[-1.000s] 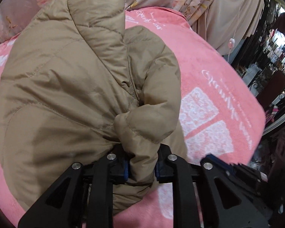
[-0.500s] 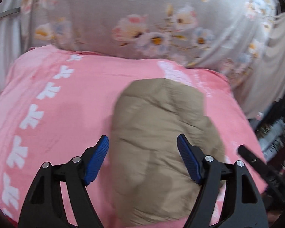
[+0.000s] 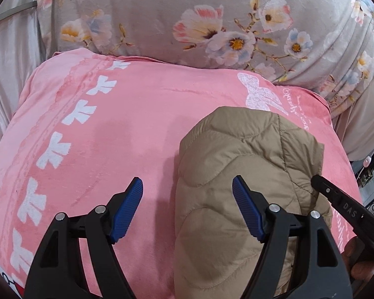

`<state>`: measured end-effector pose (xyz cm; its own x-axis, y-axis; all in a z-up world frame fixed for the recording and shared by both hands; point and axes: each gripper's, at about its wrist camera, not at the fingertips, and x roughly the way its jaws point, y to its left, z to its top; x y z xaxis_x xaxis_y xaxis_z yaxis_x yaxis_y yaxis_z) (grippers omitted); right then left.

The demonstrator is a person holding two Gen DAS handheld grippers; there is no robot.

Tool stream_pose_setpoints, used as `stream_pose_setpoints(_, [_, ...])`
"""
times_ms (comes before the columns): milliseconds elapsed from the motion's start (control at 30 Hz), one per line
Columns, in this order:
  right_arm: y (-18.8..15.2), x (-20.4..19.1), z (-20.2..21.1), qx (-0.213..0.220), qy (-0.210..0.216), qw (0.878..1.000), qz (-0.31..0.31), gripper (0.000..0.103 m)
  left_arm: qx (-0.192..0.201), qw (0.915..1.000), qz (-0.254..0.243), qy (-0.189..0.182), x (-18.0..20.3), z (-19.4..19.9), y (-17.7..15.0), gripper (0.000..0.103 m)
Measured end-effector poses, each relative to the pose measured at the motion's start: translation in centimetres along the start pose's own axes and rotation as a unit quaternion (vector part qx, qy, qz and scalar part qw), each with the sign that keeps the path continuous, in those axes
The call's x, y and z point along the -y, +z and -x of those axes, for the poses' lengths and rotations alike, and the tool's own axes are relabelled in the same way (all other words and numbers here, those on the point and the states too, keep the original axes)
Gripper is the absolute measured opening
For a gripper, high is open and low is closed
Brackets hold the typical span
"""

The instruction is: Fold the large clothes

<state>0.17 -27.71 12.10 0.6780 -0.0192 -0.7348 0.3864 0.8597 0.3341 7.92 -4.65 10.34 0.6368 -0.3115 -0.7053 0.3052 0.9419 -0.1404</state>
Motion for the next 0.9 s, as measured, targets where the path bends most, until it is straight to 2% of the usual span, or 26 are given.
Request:
stream_pose_setpoints(200, [-1.8, 5.7, -0.9, -0.007, -0.028, 0.999, -0.044, 0.002, -0.024, 0.9987, -0.027, -0.035, 3.7, -1.4, -1.3, 0.072])
stream_pose_setpoints(333, [-2.8, 7.8, -2.2, -0.006, -0.054, 0.997, -0.049, 0.002, -0.040, 0.9974, -0.045, -0.038, 6.3, -3.1, -2.1, 0.072])
stream_pose_setpoints(467, [-3.7, 8.6, -3.6, -0.001, -0.073, 0.996, -0.046, 0.002, -0.055, 0.9965, -0.052, -0.036, 8.0, -5.1, -2.9, 0.073])
stream_pose_setpoints(667, [-4.6, 9.0, -5.6, 0.001, -0.088, 0.996, -0.028, 0.002, -0.051, 0.9966, -0.061, -0.021, 9.2, -6.8, -3.7, 0.077])
stream_pose_setpoints(900, [-5.1, 9.8, -7.1, -0.002, -0.086, 0.996, -0.025, 0.002, -0.052, 0.9960, -0.072, -0.010, 9.7, -8.6, -4.5, 0.084])
